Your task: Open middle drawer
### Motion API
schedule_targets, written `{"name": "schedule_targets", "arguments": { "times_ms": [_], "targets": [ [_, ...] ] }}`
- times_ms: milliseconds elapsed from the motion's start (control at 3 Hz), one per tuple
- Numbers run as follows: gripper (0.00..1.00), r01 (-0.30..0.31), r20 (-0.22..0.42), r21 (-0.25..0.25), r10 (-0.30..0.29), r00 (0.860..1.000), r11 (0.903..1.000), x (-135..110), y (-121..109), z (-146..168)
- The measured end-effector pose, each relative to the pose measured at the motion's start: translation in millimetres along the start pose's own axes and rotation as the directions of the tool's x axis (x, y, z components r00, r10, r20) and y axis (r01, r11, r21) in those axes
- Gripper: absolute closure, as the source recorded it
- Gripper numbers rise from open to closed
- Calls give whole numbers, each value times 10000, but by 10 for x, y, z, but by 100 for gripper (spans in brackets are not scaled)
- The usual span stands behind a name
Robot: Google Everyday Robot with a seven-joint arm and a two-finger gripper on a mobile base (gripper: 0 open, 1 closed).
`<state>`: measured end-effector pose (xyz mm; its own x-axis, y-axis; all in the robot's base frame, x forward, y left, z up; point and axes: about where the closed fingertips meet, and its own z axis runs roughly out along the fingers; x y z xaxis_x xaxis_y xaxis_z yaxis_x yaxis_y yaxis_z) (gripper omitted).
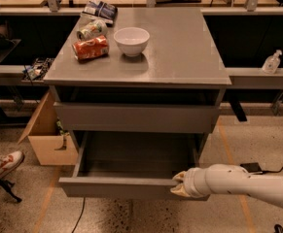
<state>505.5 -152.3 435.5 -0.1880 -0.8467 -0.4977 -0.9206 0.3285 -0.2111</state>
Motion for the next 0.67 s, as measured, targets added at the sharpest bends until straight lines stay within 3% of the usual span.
{"name": "schedule_targets", "arguments": {
  "times_ms": [667],
  "targets": [
    [100, -125, 52, -102, 125, 9999, 9999, 104, 131, -25]
  ]
}}
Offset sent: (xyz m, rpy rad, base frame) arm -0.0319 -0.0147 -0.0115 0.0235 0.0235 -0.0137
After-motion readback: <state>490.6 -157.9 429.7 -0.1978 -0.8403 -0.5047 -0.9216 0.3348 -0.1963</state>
